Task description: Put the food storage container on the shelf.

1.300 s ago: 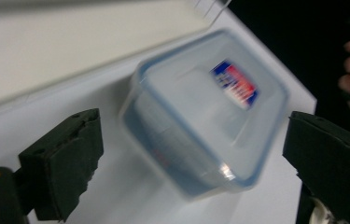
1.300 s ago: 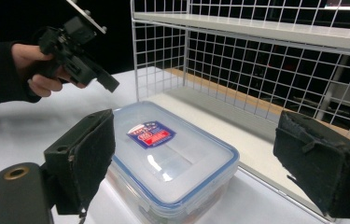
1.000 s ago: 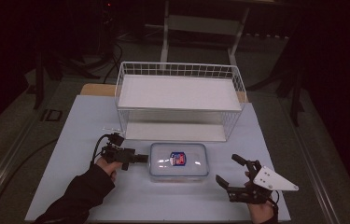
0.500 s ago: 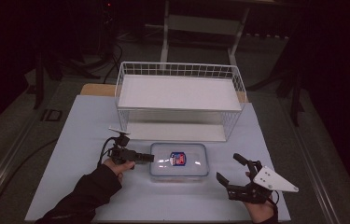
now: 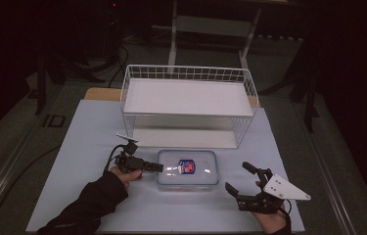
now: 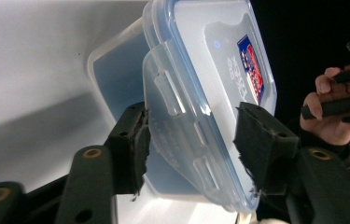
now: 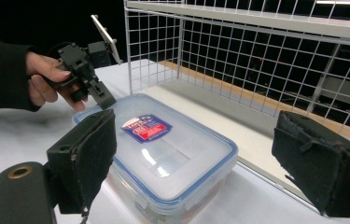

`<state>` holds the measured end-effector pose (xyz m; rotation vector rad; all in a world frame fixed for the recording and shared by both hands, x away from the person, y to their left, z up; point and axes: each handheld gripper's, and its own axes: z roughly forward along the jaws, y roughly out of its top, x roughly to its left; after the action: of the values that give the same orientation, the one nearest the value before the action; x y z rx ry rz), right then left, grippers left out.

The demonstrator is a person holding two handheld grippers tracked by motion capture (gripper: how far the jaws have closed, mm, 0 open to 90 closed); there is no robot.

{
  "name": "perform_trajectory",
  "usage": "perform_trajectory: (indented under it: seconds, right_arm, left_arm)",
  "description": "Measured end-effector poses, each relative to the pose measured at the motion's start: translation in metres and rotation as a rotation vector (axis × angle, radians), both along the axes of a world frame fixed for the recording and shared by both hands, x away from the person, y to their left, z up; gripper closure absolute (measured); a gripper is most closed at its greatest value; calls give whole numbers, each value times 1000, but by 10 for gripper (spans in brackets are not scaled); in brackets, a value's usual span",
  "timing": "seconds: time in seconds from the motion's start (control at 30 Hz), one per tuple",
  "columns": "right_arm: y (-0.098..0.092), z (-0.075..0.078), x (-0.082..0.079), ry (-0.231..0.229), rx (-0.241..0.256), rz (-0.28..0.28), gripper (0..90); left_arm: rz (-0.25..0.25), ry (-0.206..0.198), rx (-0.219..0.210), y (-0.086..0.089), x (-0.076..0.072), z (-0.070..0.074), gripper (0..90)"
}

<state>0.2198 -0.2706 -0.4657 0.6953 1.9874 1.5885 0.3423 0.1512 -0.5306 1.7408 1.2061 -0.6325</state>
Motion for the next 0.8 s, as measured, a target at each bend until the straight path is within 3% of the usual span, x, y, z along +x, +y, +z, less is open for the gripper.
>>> perform_trajectory:
  seconds: [0.1,0.23,0.3,0.4,0.53,0.6,0.8]
  right_arm:
    - [1,0,1,9,-9,-4,140]
    - [1,-1,3,45,-30,12,218]
    - [3,-3,7,124,-43,28,280]
    - [6,-4,11,165,-69,21,340]
    - [10,-5,17,254,-103,-5,343]
    - [11,-6,23,322,-102,-4,297]
    - [9,-11,45,455,-70,0,305]
  left_arm:
    - [10,9,0,1,0,0,483]
    - [17,-1,-9,2,-1,1,507]
    - [9,-20,-9,2,-4,4,520]
    - [7,-40,-11,3,-7,6,535]
    - [4,-63,-13,3,-11,8,547]
    - [-1,-77,-9,3,-13,10,551]
    - [-19,-125,12,1,-19,15,562]
